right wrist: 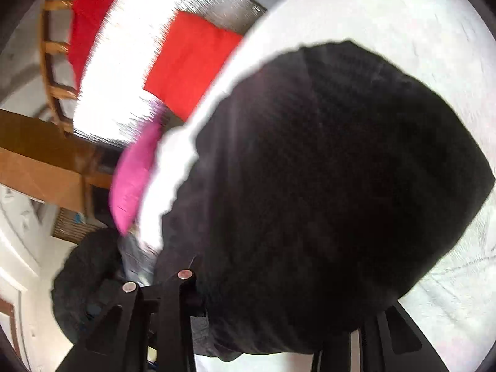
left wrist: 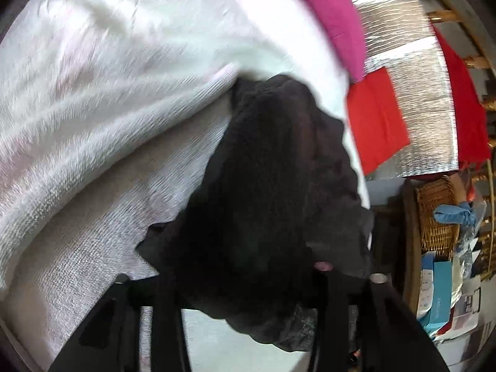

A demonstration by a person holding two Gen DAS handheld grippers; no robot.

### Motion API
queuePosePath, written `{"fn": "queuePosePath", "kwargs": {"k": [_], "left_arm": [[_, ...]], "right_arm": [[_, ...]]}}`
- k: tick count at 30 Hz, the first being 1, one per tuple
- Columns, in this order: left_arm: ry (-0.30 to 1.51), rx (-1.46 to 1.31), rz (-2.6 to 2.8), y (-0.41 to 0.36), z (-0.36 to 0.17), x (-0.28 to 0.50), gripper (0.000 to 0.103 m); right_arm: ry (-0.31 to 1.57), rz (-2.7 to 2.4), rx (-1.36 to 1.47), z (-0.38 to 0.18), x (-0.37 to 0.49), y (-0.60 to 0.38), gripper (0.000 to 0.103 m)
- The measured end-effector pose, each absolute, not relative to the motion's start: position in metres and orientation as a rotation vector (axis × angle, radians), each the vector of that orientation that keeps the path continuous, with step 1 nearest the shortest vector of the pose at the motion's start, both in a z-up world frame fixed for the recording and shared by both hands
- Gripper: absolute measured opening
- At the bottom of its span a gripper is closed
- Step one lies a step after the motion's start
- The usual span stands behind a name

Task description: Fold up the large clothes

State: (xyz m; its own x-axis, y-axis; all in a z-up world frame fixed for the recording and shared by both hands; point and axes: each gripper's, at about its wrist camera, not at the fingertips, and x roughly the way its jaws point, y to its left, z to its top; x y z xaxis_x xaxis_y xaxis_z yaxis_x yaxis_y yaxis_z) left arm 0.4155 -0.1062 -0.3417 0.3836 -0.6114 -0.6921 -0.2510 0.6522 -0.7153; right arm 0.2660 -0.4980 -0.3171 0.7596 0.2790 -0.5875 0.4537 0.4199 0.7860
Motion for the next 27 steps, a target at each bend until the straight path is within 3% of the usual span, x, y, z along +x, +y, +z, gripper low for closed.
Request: {"fn": "queuePosePath", "kwargs": {"k": [3, 7, 12, 14, 19, 27], "left_arm": [[1.262, -0.911, -0.275, -0.091, -0.338, 0.41, 0.062], [1.298, -0.833, -0.302, -0.062, -0.308, 0.394, 0.067], [1.12, -0.699, -0.191, -0.015, -0.266, 0.402, 0.077], [1.077, -0.675, -0.182, -0.015, -0.259, 0.421, 0.077], [1.095, -0.619, -0.215, -0.06, -0.268, 0.483, 0.079], [1.205, -0.499, -0.316, -0.124, -0.301, 0.535, 0.079]], "right_arm": [[0.804, -0.074, 1.248, -0.328, 0.265, -0.511, 0.056], [0.836, -0.008, 1.285, -0.31, 0.238, -0.534, 0.059], [0.785, -0.155, 1.054, -0.263, 0.195, -0.568, 0.061], [0.7, -0.212, 1.009, -0.243, 0.196, -0.581, 0.073], [0.703, -0.194, 0.928, -0.217, 0.276, -0.586, 0.077], [0.956, -0.248, 0.782, -0.26, 0.412, -0.587, 0.077]]}}
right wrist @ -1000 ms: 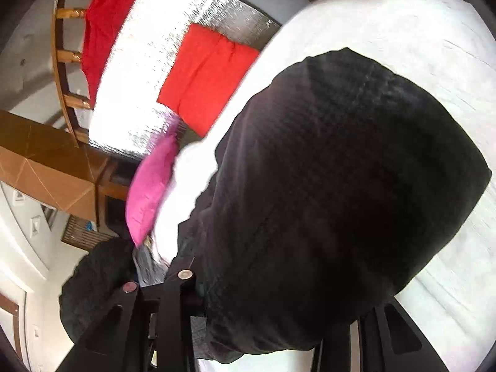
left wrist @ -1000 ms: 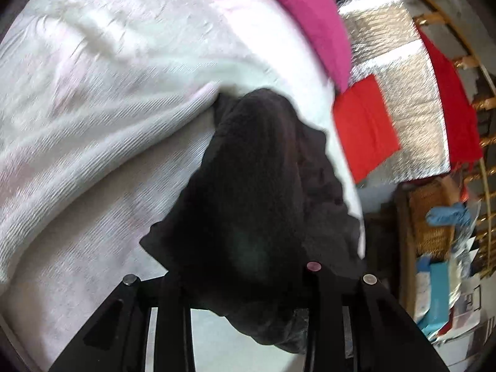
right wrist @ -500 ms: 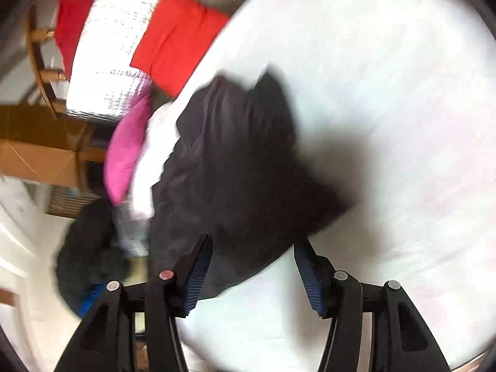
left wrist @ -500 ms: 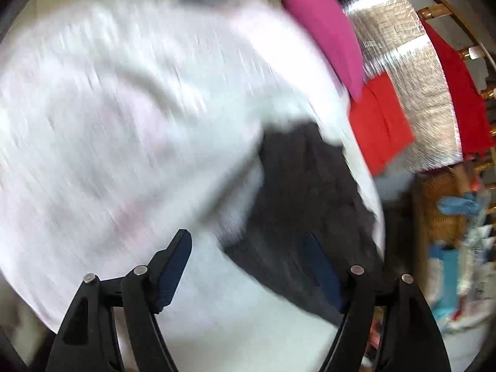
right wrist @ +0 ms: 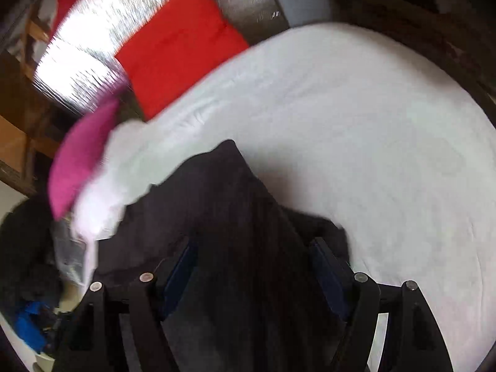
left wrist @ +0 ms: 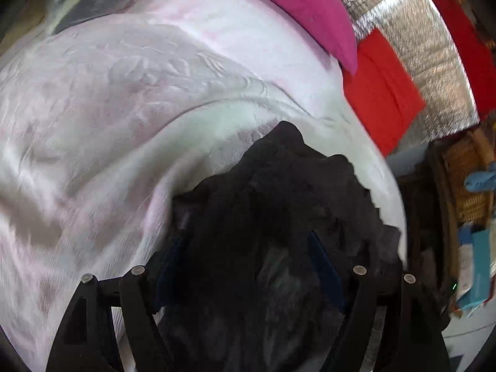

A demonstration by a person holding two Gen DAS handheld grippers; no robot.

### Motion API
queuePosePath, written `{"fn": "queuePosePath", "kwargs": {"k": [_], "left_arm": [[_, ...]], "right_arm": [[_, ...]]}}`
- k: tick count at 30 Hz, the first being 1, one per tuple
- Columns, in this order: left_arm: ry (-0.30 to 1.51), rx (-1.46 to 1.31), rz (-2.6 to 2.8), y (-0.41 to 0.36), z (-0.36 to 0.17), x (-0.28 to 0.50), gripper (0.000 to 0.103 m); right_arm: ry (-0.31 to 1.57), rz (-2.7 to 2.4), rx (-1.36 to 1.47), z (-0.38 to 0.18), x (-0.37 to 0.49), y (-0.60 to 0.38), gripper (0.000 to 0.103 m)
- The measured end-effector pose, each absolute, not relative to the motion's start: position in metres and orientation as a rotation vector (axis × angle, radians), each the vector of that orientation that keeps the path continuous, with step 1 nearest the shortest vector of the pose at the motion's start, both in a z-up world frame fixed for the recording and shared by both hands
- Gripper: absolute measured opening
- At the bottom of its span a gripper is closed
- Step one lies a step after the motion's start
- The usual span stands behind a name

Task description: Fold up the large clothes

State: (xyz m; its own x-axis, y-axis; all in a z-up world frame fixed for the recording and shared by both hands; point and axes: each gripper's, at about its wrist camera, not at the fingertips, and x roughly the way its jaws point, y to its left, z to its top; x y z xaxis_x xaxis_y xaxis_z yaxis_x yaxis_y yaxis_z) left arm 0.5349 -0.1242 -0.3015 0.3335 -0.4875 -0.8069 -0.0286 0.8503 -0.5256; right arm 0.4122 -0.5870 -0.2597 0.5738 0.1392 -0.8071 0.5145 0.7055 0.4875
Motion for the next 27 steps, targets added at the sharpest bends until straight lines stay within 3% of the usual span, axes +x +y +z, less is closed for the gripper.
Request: {"fn": "queuePosePath", "kwargs": {"k": [3, 4, 5, 6, 9, 11, 14, 16, 17, 18, 20, 22, 23, 25, 27], "left_arm": [[1.193, -0.525, -0.302, -0.123, -0.31, 0.546, 0.076], [1.177, -0.53, -0.292, -0.121, -0.312, 0.547, 0.072], [1.164, -0.528, -0.279, -0.121, -0.313, 0.548, 0.052], [1.155, -0.524, -0.265, -0.12, -0.314, 0.549, 0.043], [1.102, -0.531, -0.284, -0.117, -0.305, 0.547, 0.026], [1.032, -0.509, -0.3, -0.119, -0.292, 0.543, 0.02], [0.949, -0.463, -0.31, -0.122, -0.28, 0.539, 0.018], [0.965, -0.43, -0.275, -0.123, -0.291, 0.542, 0.024], [1.009, -0.41, -0.243, -0.123, -0.302, 0.546, 0.031], [1.046, -0.405, -0.226, -0.124, -0.311, 0.548, 0.038], [1.067, -0.413, -0.219, -0.12, -0.313, 0.546, 0.04], [1.065, -0.387, -0.203, -0.117, -0.299, 0.54, 0.05], [1.059, -0.367, -0.198, -0.116, -0.29, 0.535, 0.062], [0.997, -0.295, -0.194, -0.115, -0.266, 0.518, 0.07], [0.939, -0.184, -0.181, -0.122, -0.248, 0.499, 0.078]], "right_arm": [[0.962, -0.217, 0.764, -0.267, 0.426, -0.588, 0.078], [0.95, -0.219, 0.726, -0.266, 0.43, -0.585, 0.073], [0.95, -0.229, 0.675, -0.263, 0.434, -0.579, 0.065], [0.965, -0.233, 0.64, -0.263, 0.435, -0.577, 0.036], [0.903, -0.238, 0.615, -0.25, 0.435, -0.577, 0.022], [0.819, -0.244, 0.613, -0.236, 0.431, -0.578, 0.02], [0.757, -0.266, 0.637, -0.238, 0.429, -0.584, 0.019], [0.808, -0.311, 0.613, -0.262, 0.437, -0.587, 0.019], [0.844, -0.309, 0.627, -0.275, 0.441, -0.589, 0.019], [0.881, -0.282, 0.677, -0.29, 0.443, -0.593, 0.02], [0.836, -0.248, 0.763, -0.29, 0.431, -0.602, 0.025], [0.8, -0.201, 0.837, -0.281, 0.417, -0.611, 0.028], [0.783, -0.176, 0.868, -0.274, 0.406, -0.616, 0.034], [0.718, -0.147, 0.929, -0.259, 0.378, -0.625, 0.082], [0.634, -0.116, 0.959, -0.245, 0.349, -0.629, 0.084]]}}
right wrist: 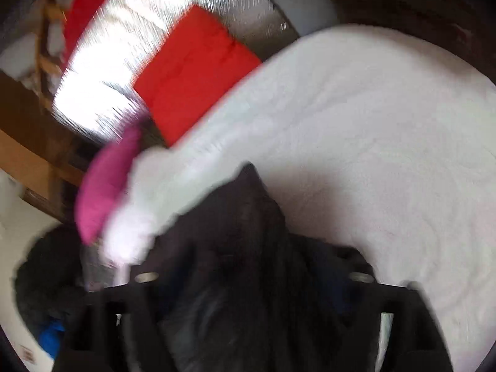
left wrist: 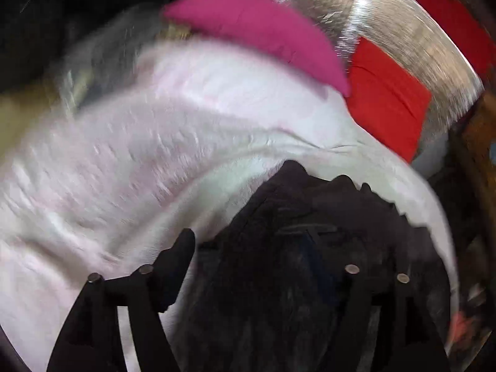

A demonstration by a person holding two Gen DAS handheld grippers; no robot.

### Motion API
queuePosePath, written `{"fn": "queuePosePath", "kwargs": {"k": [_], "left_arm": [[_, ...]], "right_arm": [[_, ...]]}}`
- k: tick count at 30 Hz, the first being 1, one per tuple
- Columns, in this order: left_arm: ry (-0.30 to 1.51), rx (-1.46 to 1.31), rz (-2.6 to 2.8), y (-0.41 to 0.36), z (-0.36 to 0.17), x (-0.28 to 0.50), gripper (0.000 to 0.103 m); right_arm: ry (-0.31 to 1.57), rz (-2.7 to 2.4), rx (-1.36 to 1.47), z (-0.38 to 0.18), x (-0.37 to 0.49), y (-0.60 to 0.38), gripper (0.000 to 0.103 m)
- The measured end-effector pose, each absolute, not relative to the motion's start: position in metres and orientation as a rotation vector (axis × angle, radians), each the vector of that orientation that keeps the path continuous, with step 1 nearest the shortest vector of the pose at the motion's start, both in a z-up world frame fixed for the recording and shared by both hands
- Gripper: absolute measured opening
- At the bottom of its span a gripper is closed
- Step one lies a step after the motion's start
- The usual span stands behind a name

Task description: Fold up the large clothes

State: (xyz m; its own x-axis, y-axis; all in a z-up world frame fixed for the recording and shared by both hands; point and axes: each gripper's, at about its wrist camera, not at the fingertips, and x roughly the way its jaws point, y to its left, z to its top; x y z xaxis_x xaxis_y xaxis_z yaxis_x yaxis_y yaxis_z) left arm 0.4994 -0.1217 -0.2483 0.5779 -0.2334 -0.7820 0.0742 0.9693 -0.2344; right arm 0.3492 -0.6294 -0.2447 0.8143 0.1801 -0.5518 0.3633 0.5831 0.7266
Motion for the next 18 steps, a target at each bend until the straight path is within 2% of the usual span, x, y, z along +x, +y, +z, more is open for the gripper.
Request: {"fn": "queuePosePath", "kwargs": {"k": [2, 5, 18], "left_arm": [[0.861, -0.034, -0.17, -0.129, -0.231, 0.474, 0.083], [0.793, 0.106, -0.149, -0.134, -0.22, 0.447, 0.084], [0.75, 0.21, -0.116, -0.126, -0.222, 0.422, 0.084]], "right_arm": [[0.619, -0.087, 0.958, -0.238, 0.329, -0.63, 0.085], [0.638, -0.052, 0.978, -0.242, 0.304, -0.632, 0.085], [0.753, -0.034, 0.982, -0.269, 0.284, -0.621, 0.085]]}}
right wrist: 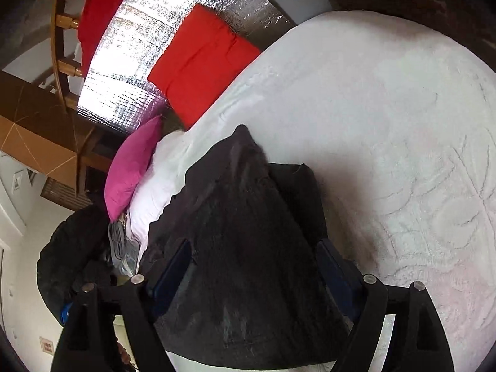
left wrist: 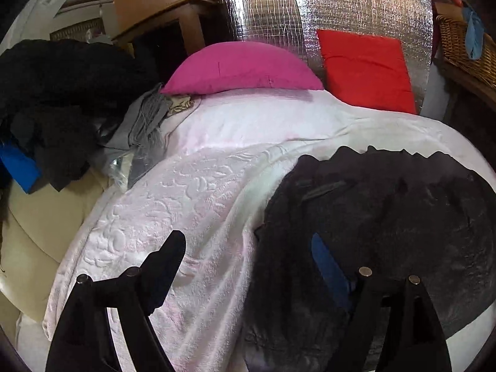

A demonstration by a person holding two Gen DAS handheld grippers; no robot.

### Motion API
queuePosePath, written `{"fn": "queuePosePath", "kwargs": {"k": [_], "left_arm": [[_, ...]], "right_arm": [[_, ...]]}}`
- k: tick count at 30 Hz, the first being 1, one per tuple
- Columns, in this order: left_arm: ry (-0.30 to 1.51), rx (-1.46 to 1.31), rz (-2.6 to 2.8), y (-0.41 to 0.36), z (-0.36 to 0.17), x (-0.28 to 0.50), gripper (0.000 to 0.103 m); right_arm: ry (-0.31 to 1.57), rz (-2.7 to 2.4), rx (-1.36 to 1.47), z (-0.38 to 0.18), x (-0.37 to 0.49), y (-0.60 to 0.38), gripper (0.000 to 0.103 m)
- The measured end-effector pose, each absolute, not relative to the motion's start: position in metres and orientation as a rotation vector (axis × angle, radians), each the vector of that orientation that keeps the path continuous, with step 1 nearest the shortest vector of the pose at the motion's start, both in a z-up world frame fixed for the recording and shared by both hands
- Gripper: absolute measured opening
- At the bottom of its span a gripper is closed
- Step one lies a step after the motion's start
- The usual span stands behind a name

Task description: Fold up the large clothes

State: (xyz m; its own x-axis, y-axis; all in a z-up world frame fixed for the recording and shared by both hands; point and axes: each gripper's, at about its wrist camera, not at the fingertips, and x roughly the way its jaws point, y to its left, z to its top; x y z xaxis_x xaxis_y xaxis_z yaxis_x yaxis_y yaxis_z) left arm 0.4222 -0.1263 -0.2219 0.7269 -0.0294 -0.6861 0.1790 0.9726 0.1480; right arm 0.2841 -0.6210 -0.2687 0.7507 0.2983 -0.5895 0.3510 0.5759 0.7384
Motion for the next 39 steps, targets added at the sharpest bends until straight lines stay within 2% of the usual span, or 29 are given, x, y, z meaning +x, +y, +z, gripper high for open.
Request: {"fn": "queuePosePath", "kwargs": {"k": [12, 17, 22, 28, 30, 33, 38, 39], "left_arm": [[0.764, 0.267, -0.129, -0.129, -0.227, 0.43, 0.084], [0.928, 0.018, -0.438, -0.109, -0.228, 0.444, 0.084], [1.126, -0.323, -0.619, -0.081, -0.255, 0.475, 0.085], [1.25, -0.397, -0.641, -0.083, -0.287, 0.491, 0.085], [1.27, -0.384, -0.661, -0.088, -0.292, 0.493, 0.088], [1.279, -0.371, -0.692, -0.095, -0.295, 0.493, 0.093], [1.279, -0.383, -0.74, -0.101, -0.294, 0.493, 0.094], [1.272, -0.401, -0.758, -0.101, -0.292, 0.493, 0.094]], "right_arm": [[0.77, -0.037, 0.981, -0.283, 0.297, -0.625, 0.085], [0.773, -0.059, 1.019, -0.295, 0.29, -0.639, 0.085], [0.801, -0.026, 1.091, -0.313, 0.29, -0.651, 0.085], [0.843, 0.072, 1.113, -0.324, 0.299, -0.648, 0.085], [0.872, 0.101, 1.114, -0.33, 0.305, -0.645, 0.085], [0.919, 0.143, 1.127, -0.345, 0.315, -0.637, 0.085], [0.893, 0.283, 1.139, -0.344, 0.333, -0.617, 0.087], [0.894, 0.282, 1.128, -0.342, 0.338, -0.611, 0.091]]}}
